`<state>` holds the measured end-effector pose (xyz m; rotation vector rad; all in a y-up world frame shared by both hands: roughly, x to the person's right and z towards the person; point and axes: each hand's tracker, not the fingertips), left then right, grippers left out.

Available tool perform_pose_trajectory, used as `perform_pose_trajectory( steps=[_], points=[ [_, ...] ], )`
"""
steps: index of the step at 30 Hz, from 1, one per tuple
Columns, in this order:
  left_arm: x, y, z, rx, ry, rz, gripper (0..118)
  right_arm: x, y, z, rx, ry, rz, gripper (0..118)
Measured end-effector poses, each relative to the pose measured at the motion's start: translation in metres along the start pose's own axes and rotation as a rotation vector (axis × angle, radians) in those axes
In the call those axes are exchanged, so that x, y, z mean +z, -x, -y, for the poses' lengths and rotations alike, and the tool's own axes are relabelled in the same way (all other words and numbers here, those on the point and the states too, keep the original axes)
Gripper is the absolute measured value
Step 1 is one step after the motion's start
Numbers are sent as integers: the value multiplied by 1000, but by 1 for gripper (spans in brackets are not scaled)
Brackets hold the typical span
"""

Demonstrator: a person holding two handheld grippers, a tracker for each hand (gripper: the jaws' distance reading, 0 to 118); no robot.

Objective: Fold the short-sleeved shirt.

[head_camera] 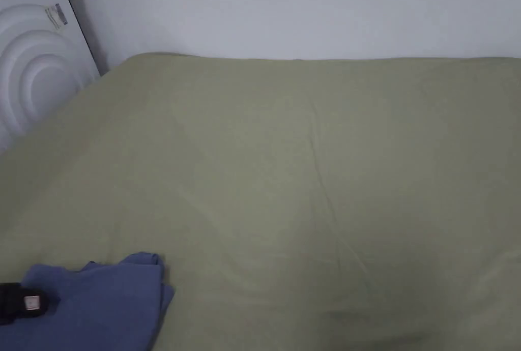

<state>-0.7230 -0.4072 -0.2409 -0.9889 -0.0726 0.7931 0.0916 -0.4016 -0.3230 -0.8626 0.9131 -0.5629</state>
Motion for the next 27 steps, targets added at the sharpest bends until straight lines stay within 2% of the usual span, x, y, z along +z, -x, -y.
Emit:
perform_pose_trajectory(
  steps=[1, 4, 7, 8, 9, 10, 11, 12, 13, 14, 15, 16, 18, 19, 22, 24, 25, 27],
  points=[
    [18, -3, 5, -19, -53, -17, 76, 3, 5, -2, 18, 1, 9, 0],
    [93, -44, 28, -94, -237, -207, 76, 19, 19, -8, 54, -13, -45, 0],
    [141, -112, 51, -107, -515, -290, 76, 35, 33, -17, 132, -53, -30, 0],
    [148, -142, 61, -159, -585, -312, 75, 43, 36, -21, 150, -64, -24, 0],
    [147, -178, 72, -269, -607, -256, 75, 50, 39, -27, 161, -69, -25, 0],
    [143, -210, 83, -310, -659, -245, 75, 56, 43, -32, 186, -89, -6, 0],
    [138, -198, 69, -340, -662, -221, 75, 64, 49, -40, 209, -107, 19, 0],
    [125, -231, 81, -400, -643, -173, 73, 74, 55, -49, 245, -127, 36, 0],
    [113, -259, 92, -437, -651, -161, 64, 82, 62, -57, 269, -151, 58, 0],
    [97, -291, 106, -516, -670, -132, 43, 92, 71, -68, 293, -179, 73, 0],
    [78, -338, 130, -590, -737, -140, 0, 105, 82, -78, 343, -217, 110, 0],
    [49, -356, 146, -648, -789, -157, 0, 115, 89, -85, 360, -254, 127, 0],
    [6, -409, 174, -683, -813, -231, 0, 136, 106, -94, 386, -344, 236, 0],
    [10, -436, 184, -680, -783, -229, 0, 143, 113, -97, 391, -379, 282, 0],
    [-35, -488, 216, -655, -827, -204, 0, 153, 138, -97, 505, -485, 592, 0],
    [-45, -523, 231, -700, -907, -245, 0, 151, 151, -93, 585, -547, 782, 0],
    [-51, -534, 238, -710, -918, -279, 0, 152, 155, -91, 629, -578, 822, 0],
    [-61, -559, 256, -739, -928, -279, 0, 157, 162, -83, 634, -653, 863, 0]
  ],
)
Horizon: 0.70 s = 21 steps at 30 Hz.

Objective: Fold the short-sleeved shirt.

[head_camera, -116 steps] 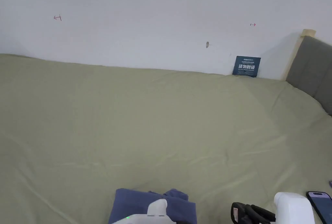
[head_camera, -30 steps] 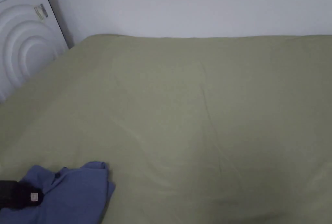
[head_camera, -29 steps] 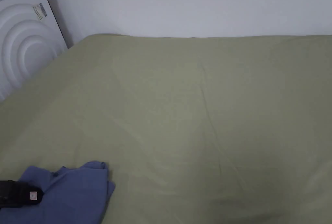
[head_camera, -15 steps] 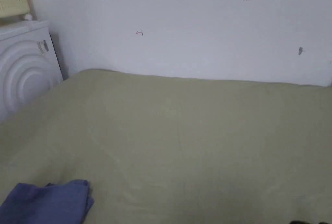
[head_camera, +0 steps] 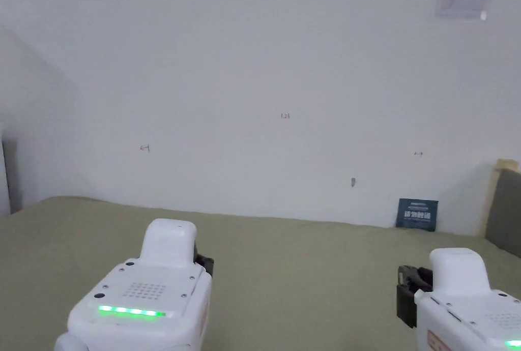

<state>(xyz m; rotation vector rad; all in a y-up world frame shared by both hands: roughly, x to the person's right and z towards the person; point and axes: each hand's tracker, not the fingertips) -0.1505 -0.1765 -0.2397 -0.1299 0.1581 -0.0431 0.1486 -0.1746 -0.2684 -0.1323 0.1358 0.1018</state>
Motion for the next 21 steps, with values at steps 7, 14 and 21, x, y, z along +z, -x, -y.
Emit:
perform_pose_trajectory(
  steps=[7, 14, 21],
  points=[
    [16, -30, 5, 19, -72, 99, 118, 16, 10, 8, 142, -168, 197, 96],
    [15, -32, -11, -8, -121, 54, 118, 32, 8, 10, 26, -230, 185, 96],
    [19, -25, -6, 10, -89, 32, 118, 32, 9, 6, 3, -191, 140, 96]
  ],
)
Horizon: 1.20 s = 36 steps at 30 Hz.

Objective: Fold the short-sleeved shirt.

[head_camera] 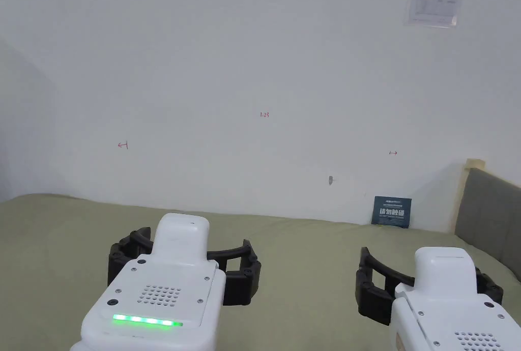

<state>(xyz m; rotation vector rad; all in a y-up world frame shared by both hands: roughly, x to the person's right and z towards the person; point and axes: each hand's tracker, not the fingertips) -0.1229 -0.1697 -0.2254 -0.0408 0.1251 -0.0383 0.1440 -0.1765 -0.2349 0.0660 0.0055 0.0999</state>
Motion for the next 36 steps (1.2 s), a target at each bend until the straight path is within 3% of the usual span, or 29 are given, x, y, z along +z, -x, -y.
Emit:
perform_pose_trajectory(
  steps=[2, 5, 12, 19, 25, 27, 34, 36],
  points=[
    [2, 2, -1, 4, 5, -1, 118, -5, -1, -4, -45, 71, 1, 96],
    [4, 6, -3, 21, 1, -13, 118, -4, -9, -3, -120, 40, -50, 96],
    [6, 14, -9, 39, 4, -42, 118, -3, -12, -7, -102, 33, -108, 96],
    [5, 18, -9, 66, 7, -44, 118, 1, -7, -20, -163, 2, -74, 96],
    [5, 18, -11, 74, 9, -38, 118, -2, -7, -14, -171, -25, -81, 96],
    [5, 16, -11, 78, 2, -40, 118, -7, -3, -8, -135, 59, -87, 96],
    [4, 18, -9, 84, 19, -43, 118, -9, -8, 2, -197, 63, -85, 96],
    [4, 20, -8, 85, 26, -47, 118, -9, -11, -2, -179, 51, -63, 96]
  ],
)
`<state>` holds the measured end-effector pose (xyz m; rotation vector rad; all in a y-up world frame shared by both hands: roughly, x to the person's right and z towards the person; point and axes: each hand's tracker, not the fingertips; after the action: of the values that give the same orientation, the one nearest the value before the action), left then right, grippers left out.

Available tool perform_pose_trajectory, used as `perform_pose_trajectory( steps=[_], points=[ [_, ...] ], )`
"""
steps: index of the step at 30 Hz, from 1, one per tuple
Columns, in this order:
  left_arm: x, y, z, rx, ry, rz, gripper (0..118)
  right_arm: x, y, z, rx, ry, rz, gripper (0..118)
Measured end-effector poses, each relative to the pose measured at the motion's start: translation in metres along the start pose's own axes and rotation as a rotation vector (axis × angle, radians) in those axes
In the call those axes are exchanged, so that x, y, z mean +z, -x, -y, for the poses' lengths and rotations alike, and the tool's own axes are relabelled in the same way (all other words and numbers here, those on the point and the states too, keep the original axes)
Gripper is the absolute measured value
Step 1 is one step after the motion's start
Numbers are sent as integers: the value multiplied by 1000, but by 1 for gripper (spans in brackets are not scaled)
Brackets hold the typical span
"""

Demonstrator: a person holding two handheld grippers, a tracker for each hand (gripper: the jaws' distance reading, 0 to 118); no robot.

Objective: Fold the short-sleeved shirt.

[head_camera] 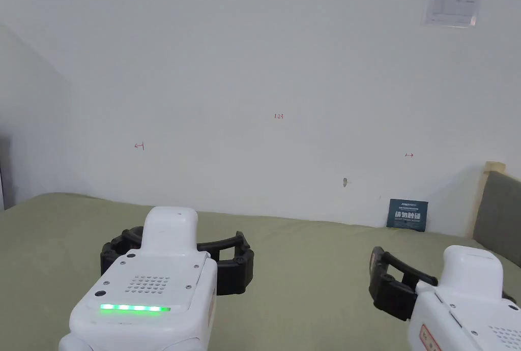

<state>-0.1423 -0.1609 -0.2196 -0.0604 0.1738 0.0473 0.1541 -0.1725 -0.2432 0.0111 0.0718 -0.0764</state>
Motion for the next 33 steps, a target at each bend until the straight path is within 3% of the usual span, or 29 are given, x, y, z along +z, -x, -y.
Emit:
perform_pose_trajectory(
  steps=[4, 12, 17, 22, 25, 33],
  points=[
    [-1, 2, 3, 4, 9, -8, 118, 2, 0, -5, 88, -27, 37, 96],
    [0, 1, 2, -1, 16, -7, 118, 10, 0, -9, 110, -23, -39, 96],
    [-2, 0, -1, -3, 13, -3, 118, 13, -4, -17, -23, -12, -103, 96],
    [-1, 0, -4, -3, 6, 6, 118, 10, -7, -25, -63, -33, 4, 96],
    [-1, -1, -6, 0, 1, 2, 118, -1, -12, -31, -98, 35, -18, 96],
    [-2, 4, -14, -3, -2, -3, 118, -6, -4, -30, 42, 55, 33, 96]
  ],
)
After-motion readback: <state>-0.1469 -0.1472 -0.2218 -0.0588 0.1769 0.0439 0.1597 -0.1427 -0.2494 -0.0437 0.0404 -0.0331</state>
